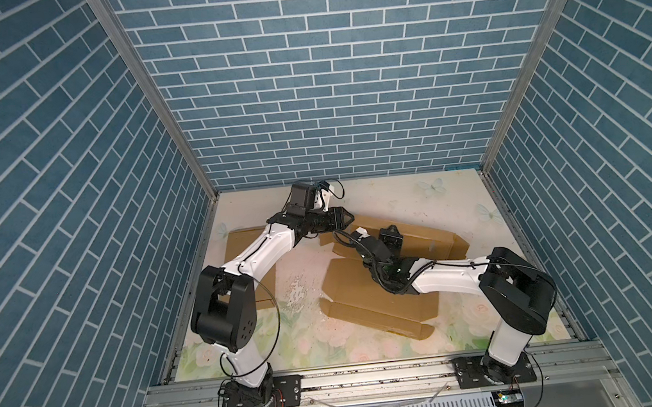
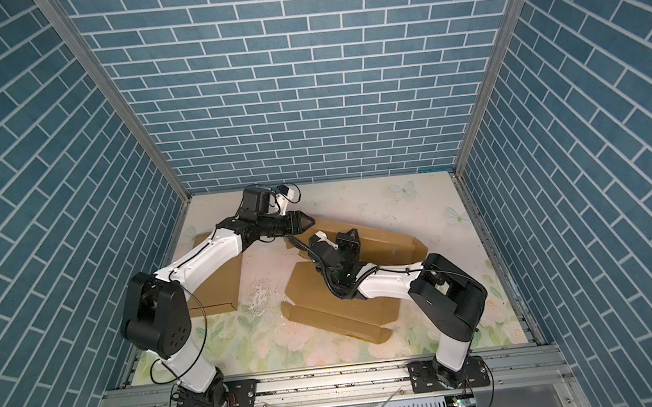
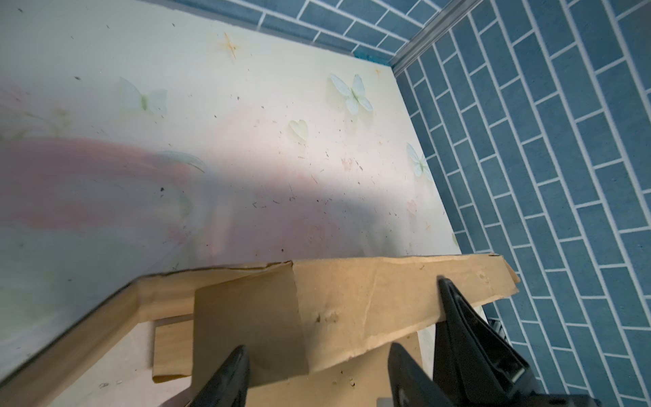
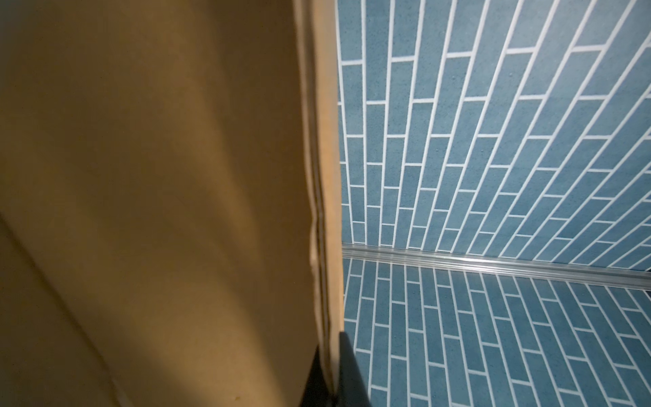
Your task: Fold the paper box
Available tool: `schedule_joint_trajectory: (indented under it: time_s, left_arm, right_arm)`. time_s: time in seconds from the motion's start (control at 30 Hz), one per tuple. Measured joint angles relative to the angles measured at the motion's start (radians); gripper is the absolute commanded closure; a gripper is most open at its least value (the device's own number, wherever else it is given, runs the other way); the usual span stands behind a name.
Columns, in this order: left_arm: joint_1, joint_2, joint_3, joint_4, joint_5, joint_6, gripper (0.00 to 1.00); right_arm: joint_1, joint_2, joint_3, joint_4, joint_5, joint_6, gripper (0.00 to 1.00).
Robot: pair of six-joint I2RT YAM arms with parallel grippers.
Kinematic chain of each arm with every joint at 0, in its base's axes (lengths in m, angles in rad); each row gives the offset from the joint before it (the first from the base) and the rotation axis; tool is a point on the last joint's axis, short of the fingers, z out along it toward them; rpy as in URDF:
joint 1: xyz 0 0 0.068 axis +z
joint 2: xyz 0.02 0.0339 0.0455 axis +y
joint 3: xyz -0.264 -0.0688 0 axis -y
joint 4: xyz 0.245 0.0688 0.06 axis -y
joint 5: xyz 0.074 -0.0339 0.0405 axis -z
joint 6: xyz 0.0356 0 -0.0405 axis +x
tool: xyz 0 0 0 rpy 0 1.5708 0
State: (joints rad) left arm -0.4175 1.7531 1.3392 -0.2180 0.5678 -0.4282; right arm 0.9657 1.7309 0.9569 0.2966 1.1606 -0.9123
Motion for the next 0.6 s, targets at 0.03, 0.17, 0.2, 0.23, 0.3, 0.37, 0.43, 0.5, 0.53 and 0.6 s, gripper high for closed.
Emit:
schedule_joint_trajectory:
  time_s: [0.03,0.17,0.2,0.23,0.3,0.37,0.43,0.5,0.53,0.6]
  left_arm:
    - [-0.005,0.011,0.002,0.0,0.004,0.0,0.38]
    - [-0.023,0.043,0.002,0.017,0.027,-0.01,0.39]
    - [-0.024,0.045,0.002,0.022,0.029,-0.013,0.38]
    - [-0.024,0.044,0.002,0.023,0.029,-0.013,0.38]
    - [-0.017,0.039,0.002,0.021,0.03,-0.01,0.38]
    - [0.0,0.026,-0.003,0.024,0.034,-0.01,0.38]
    - [0.037,-0.013,-0.035,0.034,0.036,-0.01,0.39]
    - [0.085,-0.067,-0.079,0.035,0.034,-0.006,0.39]
    - [0.116,-0.099,-0.102,0.035,0.031,-0.005,0.39]
    - [0.173,-0.153,-0.136,0.039,0.027,-0.002,0.42]
  right_arm:
    - [0.0,0.0,0.001,-0.002,0.0,0.001,1.0]
    - [0.0,0.008,0.011,-0.014,-0.002,0.018,1.0]
    - [-0.002,0.01,0.012,-0.018,-0.003,0.019,1.0]
    - [-0.003,0.011,0.013,-0.019,-0.003,0.019,1.0]
    - [-0.008,0.011,0.016,-0.022,-0.005,0.026,1.0]
    - [-0.011,0.011,0.018,-0.03,-0.008,0.033,1.0]
    - [-0.016,0.011,0.024,-0.041,-0.016,0.045,1.0]
    - [-0.023,0.01,0.027,-0.049,-0.026,0.053,1.0]
    - [-0.025,0.01,0.028,-0.051,-0.031,0.056,1.0]
    - [-0.028,0.01,0.029,-0.056,-0.04,0.065,1.0]
